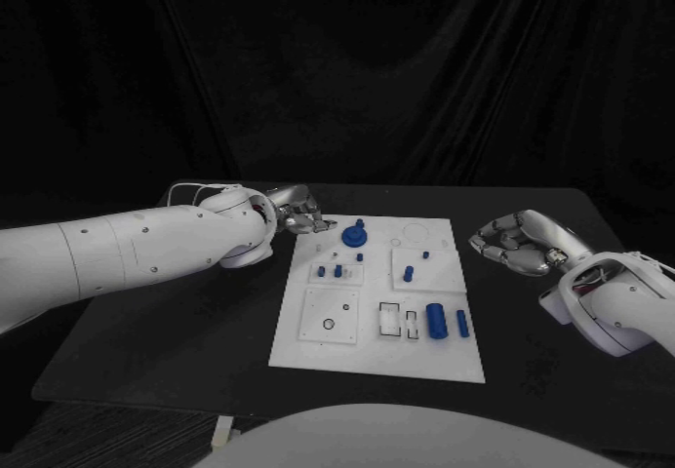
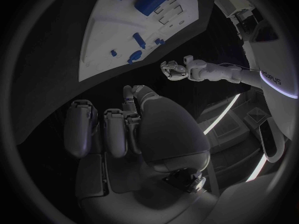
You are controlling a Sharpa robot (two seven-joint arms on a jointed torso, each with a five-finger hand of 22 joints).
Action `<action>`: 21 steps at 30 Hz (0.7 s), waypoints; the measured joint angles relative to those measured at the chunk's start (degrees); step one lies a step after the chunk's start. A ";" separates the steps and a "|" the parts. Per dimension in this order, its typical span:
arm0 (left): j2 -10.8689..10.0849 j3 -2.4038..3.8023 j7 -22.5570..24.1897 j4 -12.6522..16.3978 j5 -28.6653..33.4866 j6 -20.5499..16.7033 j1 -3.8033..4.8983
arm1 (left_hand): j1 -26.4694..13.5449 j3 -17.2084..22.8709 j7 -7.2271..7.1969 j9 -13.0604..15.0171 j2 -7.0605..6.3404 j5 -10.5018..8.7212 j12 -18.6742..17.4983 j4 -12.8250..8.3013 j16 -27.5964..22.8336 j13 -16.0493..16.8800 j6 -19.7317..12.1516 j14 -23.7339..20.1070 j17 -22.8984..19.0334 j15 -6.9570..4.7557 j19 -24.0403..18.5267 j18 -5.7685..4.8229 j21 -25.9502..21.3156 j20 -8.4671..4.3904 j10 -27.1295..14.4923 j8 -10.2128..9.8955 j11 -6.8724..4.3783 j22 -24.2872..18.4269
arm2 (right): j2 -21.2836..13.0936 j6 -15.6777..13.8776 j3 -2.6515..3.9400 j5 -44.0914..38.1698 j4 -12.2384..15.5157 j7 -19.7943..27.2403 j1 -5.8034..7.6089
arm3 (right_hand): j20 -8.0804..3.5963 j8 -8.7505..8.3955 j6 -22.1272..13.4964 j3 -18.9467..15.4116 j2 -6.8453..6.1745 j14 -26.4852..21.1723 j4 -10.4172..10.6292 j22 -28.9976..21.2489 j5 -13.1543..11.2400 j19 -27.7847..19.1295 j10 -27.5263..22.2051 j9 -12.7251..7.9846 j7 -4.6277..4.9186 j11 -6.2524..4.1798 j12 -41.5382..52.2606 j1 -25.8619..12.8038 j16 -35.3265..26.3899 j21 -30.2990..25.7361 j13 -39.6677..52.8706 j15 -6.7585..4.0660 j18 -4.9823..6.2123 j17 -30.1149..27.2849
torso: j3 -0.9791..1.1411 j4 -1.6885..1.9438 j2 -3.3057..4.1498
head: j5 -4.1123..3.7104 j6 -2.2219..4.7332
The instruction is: Assemble the parts on the task board
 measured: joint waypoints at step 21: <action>-0.81 -0.06 -2.56 1.42 0.02 3.24 -1.07 | 5.71 0.18 3.82 -53.64 -0.13 -3.69 0.00 -0.25 0.00 0.00 -24.23 0.01 0.05 2.40 -0.31 0.00 -1.13 2.71 0.06 -19.24 2.64 0.00 | -0.01 0.06 -0.01 0.00 0.20 -0.01 0.00 | 0.00 0.00 0.00 0.00 0.00 0.00 0.00 -0.01 0.00 0.00 0.00 0.00 0.00 0.00 0.00 0.00 0.00 0.00 0.01 0.00 0.00 0.00 | -0.01 0.01 0.01 | 0.20 0.00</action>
